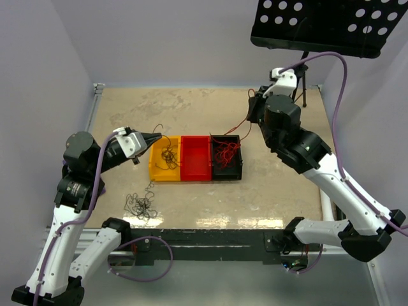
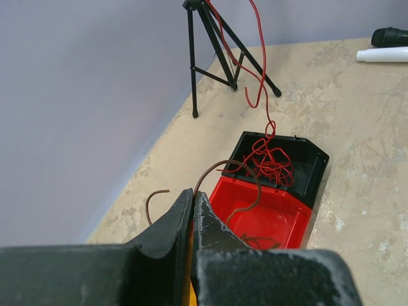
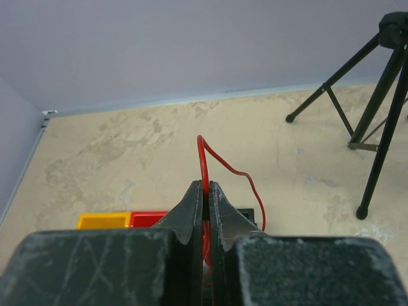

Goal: Untangle the cables

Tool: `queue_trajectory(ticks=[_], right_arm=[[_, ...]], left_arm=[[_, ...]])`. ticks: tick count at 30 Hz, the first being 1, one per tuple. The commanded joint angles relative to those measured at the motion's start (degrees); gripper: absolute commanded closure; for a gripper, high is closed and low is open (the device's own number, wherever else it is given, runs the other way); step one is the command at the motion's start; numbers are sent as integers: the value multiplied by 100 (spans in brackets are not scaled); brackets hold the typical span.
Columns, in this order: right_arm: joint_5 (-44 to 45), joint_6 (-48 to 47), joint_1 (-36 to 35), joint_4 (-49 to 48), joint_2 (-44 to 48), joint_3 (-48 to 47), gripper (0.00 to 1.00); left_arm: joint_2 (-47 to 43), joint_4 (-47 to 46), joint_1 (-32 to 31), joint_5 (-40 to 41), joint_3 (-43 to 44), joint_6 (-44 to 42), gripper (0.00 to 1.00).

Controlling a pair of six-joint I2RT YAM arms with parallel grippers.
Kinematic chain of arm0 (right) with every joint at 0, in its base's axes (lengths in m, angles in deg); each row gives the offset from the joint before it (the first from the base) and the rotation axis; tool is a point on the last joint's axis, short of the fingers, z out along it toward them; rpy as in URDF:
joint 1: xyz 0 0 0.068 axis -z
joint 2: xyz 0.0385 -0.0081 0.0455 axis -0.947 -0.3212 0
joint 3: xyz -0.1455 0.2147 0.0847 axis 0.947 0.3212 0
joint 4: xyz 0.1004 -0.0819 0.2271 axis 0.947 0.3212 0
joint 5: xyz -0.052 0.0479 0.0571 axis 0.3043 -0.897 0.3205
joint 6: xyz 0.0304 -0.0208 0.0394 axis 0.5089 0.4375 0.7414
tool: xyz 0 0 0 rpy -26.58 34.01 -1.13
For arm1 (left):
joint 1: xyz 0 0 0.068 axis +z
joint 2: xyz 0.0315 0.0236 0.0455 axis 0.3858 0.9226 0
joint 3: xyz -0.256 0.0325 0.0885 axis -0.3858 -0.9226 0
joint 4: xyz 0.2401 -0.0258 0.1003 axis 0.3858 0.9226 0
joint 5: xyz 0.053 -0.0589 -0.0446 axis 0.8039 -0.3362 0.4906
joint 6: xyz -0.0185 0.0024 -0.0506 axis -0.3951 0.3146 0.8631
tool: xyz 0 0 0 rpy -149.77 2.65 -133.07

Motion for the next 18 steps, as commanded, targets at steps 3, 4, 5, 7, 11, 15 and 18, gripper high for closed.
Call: queue_trajectory(ticks=[3,4,5,7,11,15,18], right_arm=[[254,69,5,-43,59,40,100],[272,60,5,-26,86,40,100],[272,52,5,-17,95,22,100],[289,51,5,45,60,-30,100],[176,95,5,62,-63,74,100],[-62,332,5,-60,-239,574,100],[7,385,5,-306,-274,1075,100]], left_arm=[[-36,-57,-17,-116,4,-19,100],[-28,-66,-17,-124,4,-11,100],[-19,-74,-17,-133,4,-2,100],[-19,-75,-17,-142,4,7,100],[-28,-83,-17,-142,12,16,100],[-28,-83,-17,-133,12,16,100],[-19,-75,-17,-133,30,7,100]])
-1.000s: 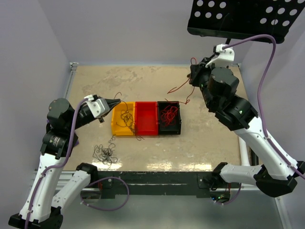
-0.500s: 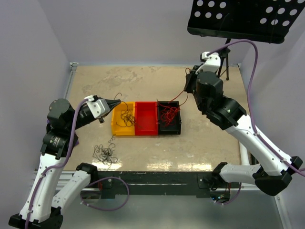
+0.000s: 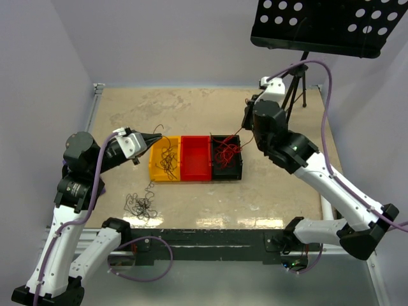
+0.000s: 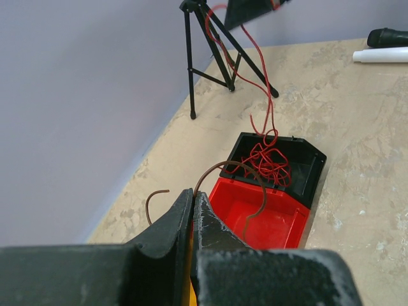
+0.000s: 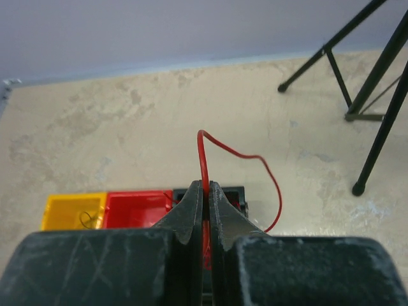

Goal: Untangle the cables

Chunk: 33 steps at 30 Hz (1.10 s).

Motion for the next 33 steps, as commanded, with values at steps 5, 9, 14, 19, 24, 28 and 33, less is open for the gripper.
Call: queue_trajectory(ticks=[5,9,14,19,24,28,33], right_arm=[[239,215,5,-384,-301,912,100],[231,180,5,-568,-433,1044,100],[178,127,5,-823,-732,1167,100],[169,13,-4,-1052,-1118,1273,100],[318,30,-4,-1069,-1619,1369,100],[336,65,-4,-1157,-1901,1501,100],[29,188,-13,-1438,-2164,1747,100]], left_arm=[[-12,-59,-17,-85,30,5,100],[5,-85,-17,-103,21,14,100],[5,-94,-17,-103,12,22,100],[-3,-59,-17,-77,3,-13,100],[-12,-59,-17,-68,-23,-39,100],[-12,-59,-17,-59,-23,-57,100],[-12,-50,-17,-59,-23,-65,100]])
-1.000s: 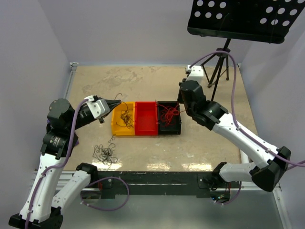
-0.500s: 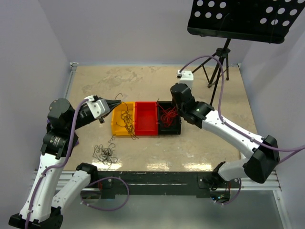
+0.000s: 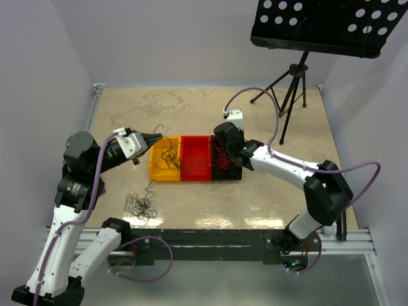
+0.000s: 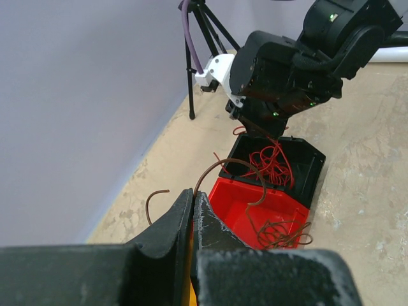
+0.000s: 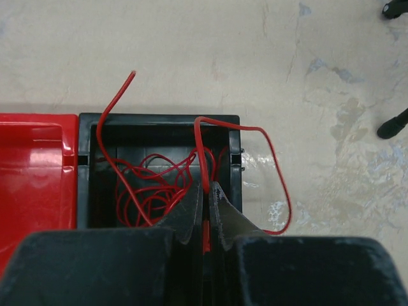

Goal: Untangle the cables

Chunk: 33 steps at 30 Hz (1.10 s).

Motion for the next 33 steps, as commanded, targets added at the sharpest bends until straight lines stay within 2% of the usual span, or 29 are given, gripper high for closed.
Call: queue_trajectory(ticks=[1,15,18,20,23,33], right_arm=[[-109,151,-13,-450,-147,148,100],[-628,433,-198,-688,-921,245,100],[-672,433,-198,-653,-983,192,73],[-716,442,-198,-618,-1009,148,59],[-795,494,-198,-530,-852,86,47],[-971,582,-189,234,1,-379,43]], left_arm=[[-21,-42,-17,-26,-23,-68,100],[-21,-6,-17,0,39,-138,100],[-21,11,-17,9,47,-156,100],[-21,11,-17,9,56,-164,100],[-21,37,-17,9,65,-191,100],[-39,55,-17,9,30,-235,100]])
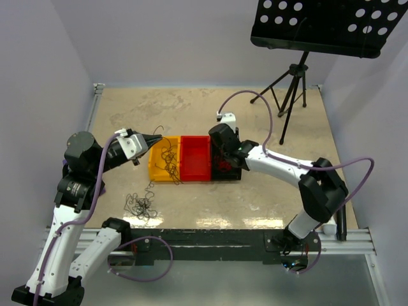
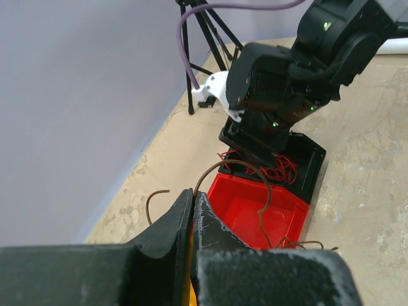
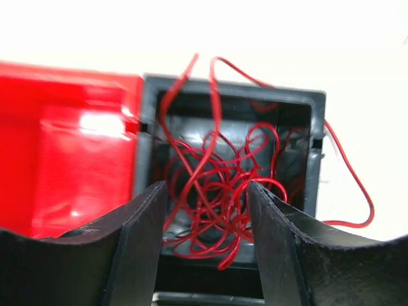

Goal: Untangle the cables

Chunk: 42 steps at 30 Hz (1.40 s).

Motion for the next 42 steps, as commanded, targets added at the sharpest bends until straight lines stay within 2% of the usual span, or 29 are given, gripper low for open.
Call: queue_trajectory(ticks=[1,4,8,11,17,27,42], right_arm=[[-16,154,-5,416,515,-410,42],[72,259,4,680,787,-498,41],[239,514,135,926,1227,-533,33],[222,935,494,1005,1587,-297,30],[-664,1761,1426,734,2334,783,20],[-1369,2562,2025,356,2678,1909,22],[-1598,3045,2473,-1068,1326,2227,31]], left_arm=[[-36,-91,-17,7,21,-73,100],[-36,-91,-17,7,12,-91,100],[-19,-109,-17,-19,12,-82,100],[-19,-109,-17,-46,12,-82,100],[-37,-74,-17,-81,21,-91,100],[-45,-91,-17,-151,21,-82,100],[-133,40,-17,-151,-32,-196,100]])
